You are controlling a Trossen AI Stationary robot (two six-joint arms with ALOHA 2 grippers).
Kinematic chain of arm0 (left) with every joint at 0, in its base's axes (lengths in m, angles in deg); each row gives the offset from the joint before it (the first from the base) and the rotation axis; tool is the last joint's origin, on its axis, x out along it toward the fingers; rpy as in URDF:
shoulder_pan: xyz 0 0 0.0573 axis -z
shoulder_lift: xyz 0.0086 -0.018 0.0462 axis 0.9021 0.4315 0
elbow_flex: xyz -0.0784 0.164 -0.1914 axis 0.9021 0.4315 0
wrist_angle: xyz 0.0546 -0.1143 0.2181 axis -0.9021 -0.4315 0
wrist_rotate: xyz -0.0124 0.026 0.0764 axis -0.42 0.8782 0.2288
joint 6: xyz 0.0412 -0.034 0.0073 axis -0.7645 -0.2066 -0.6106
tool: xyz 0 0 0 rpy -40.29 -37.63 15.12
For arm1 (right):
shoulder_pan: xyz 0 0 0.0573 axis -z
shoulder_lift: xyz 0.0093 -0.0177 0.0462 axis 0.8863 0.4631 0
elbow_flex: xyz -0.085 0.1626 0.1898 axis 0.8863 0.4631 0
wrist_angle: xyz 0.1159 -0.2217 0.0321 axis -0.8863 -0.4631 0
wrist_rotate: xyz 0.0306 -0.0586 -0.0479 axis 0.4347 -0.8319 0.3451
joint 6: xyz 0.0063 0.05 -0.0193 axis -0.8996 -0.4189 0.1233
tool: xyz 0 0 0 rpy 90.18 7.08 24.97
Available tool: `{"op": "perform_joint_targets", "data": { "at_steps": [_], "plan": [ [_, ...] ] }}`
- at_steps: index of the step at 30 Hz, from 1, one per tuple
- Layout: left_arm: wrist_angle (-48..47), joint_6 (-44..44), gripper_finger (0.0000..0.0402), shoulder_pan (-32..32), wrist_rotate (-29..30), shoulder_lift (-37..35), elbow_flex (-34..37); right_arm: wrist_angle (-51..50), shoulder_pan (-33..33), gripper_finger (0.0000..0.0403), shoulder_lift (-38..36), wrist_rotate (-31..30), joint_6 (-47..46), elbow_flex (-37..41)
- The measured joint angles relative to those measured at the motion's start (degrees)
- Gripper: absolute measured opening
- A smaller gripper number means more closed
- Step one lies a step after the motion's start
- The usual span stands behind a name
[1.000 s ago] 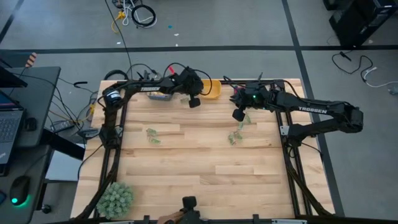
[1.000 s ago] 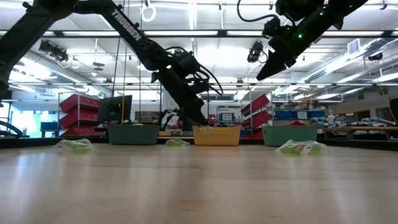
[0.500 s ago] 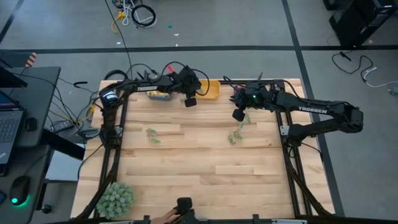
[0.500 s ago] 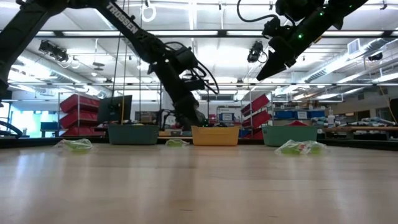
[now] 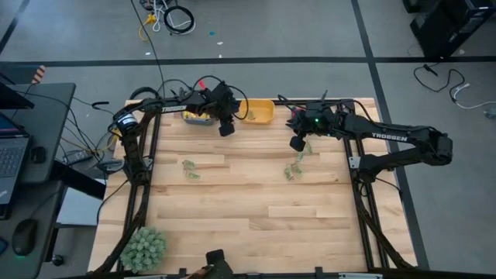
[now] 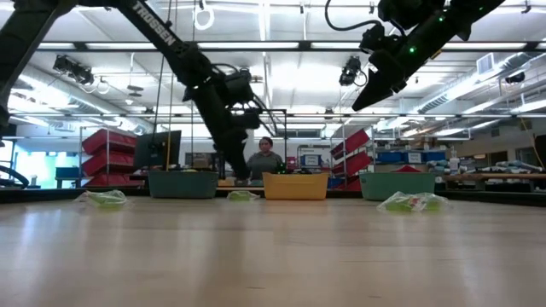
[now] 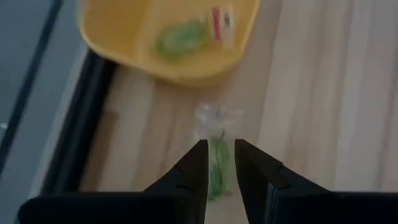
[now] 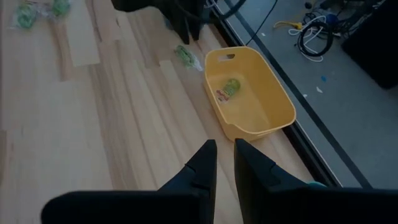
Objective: Sort candy
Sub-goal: Put the green gummy into the yellow bin
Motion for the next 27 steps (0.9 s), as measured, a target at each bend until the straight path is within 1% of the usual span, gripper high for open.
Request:
{"op": "perform_joint_targets", "data": {
  "at_steps": [3,11,16,18,20,25,27],
  "plan": [
    [-0.05,0.27,0.0088,-0.73,-0.52,1.25,1.14,0.1,0.01,0.0043,0.0,0.71,-0.01,0.0],
    [0.97,0.46,0.0117,-2.37,-0.42,5.04,1.14,0.62,-0.01,0.0043,0.0,0.75,-0.01,0.0],
    [1.1,0.25,0.0119,-2.46,-0.42,5.82,1.12,0.62,-0.01,0.0043,0.0,0.75,-0.01,0.0],
    [1.0,0.25,0.011,-2.43,0.31,5.7,1.12,0.63,-0.01,0.0043,0.0,0.75,-0.01,0.0],
    [0.71,0.44,0.009,-2.43,1.26,5.26,1.12,0.65,-0.01,0.0043,0.0,0.75,-0.01,0.0],
    [-0.05,1.48,0.0014,-2.43,1.53,2.62,1.12,0.71,-0.01,0.0043,0.0,0.75,-0.01,0.0],
    [-0.23,2.23,0.0008,-2.41,1.51,0.98,1.12,0.73,-0.01,0.0043,0.0,0.75,-0.01,0.0]
  ]
}}
